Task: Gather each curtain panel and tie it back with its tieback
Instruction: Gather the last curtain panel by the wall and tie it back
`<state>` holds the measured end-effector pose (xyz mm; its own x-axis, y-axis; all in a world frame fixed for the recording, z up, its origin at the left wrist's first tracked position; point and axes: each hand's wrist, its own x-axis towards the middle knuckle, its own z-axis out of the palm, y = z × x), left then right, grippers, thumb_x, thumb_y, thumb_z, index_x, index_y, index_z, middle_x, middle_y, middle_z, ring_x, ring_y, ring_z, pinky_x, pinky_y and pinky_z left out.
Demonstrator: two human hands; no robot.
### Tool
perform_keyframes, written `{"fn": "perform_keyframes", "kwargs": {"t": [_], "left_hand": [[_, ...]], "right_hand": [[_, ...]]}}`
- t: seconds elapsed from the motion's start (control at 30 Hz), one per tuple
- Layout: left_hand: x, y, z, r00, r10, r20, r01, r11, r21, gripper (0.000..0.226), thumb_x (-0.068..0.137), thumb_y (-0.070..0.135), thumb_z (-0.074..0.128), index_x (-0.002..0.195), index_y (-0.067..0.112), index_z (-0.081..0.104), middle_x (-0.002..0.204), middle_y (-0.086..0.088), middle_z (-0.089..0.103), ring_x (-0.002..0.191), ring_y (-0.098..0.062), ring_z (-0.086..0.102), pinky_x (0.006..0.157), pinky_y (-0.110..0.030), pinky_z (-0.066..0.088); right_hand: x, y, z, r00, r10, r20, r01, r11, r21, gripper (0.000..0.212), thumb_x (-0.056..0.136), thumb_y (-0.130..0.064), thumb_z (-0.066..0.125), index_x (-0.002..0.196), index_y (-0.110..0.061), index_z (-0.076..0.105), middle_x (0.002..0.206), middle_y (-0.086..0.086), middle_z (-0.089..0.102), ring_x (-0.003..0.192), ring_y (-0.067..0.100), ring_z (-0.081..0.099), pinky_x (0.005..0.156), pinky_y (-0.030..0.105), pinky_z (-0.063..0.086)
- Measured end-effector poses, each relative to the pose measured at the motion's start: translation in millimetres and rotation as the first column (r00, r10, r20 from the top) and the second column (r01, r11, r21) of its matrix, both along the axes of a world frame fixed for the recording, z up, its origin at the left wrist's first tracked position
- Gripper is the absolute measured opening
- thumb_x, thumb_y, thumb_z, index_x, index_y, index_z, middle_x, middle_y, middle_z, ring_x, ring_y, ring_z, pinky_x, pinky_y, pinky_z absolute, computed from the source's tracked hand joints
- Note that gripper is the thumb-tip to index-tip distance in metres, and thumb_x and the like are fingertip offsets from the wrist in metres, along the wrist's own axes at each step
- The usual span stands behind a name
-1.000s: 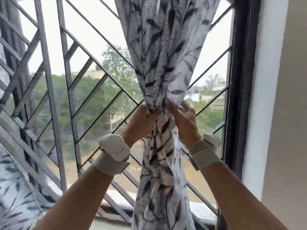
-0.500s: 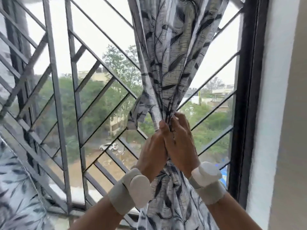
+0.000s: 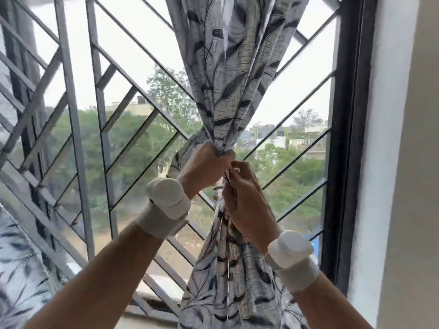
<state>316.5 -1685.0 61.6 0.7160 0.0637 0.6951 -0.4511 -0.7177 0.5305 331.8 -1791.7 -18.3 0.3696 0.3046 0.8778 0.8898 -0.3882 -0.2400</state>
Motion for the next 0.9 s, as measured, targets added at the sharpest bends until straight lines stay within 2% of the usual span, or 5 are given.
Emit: {"fn": "perform_keyframes", "kwargs": {"t": [0.13,0.27,0.5,0.67,0.9], "left_hand": [[2,5,-13,0.999,-0.044,-0.006,0.041,0.969,-0.242,0.031,0.093,0.021,0.052,0.064,0.010,0.056,0.053,-0.001,0.049,0.042,-0.008,0.041,0.045,-0.019,0.033],[-4,-5,-13,0.994,-0.109,0.020,0.109,0.935,-0.338,0.027,0.094,0.014,0.053,0.068,0.023,0.052,0.058,0.008,0.054,0.061,-0.010,0.050,0.059,-0.023,0.035],[-22,-11,-15,0.987,-0.157,0.044,0.162,0.919,-0.360,0.029,0.095,0.015,0.053,0.068,0.026,0.048,0.067,0.011,0.054,0.063,-0.002,0.049,0.059,-0.017,0.040],[-24,-13,-15,0.994,0.028,0.109,-0.010,0.987,-0.162,0.040,0.096,0.011,0.050,0.056,0.016,0.044,0.049,0.003,0.042,0.037,-0.002,0.040,0.035,-0.011,0.028],[-22,-17,-48,0.979,-0.111,0.170,0.082,0.982,0.168,0.021,0.091,0.001,0.050,0.110,0.006,0.057,0.090,-0.005,0.063,0.088,-0.018,0.062,0.072,-0.010,0.046]], "right_hand": [[-3,-31,6,0.965,0.233,-0.125,-0.201,0.953,0.225,0.023,0.092,-0.019,0.062,0.113,-0.014,0.070,0.110,-0.006,0.066,0.099,0.003,0.063,0.078,0.014,0.050],[8,-43,20,0.963,0.219,-0.158,-0.078,0.786,0.614,0.017,0.086,-0.011,0.069,0.103,-0.012,0.072,0.093,-0.002,0.072,0.080,-0.001,0.065,0.061,0.008,0.047],[9,-25,39,0.975,0.192,-0.115,-0.116,0.872,0.476,0.035,0.083,-0.014,0.073,0.116,-0.009,0.064,0.103,0.001,0.068,0.089,0.006,0.066,0.064,0.019,0.055],[-12,-17,38,0.999,-0.004,-0.053,0.027,0.890,0.456,0.041,0.088,-0.027,0.067,0.126,-0.014,0.060,0.121,-0.002,0.064,0.102,0.007,0.063,0.083,0.026,0.056],[-20,-4,44,0.938,0.169,-0.303,-0.056,0.936,0.348,0.013,0.084,-0.034,0.069,0.082,-0.022,0.068,0.075,-0.011,0.071,0.068,0.000,0.066,0.060,0.020,0.051]]}}
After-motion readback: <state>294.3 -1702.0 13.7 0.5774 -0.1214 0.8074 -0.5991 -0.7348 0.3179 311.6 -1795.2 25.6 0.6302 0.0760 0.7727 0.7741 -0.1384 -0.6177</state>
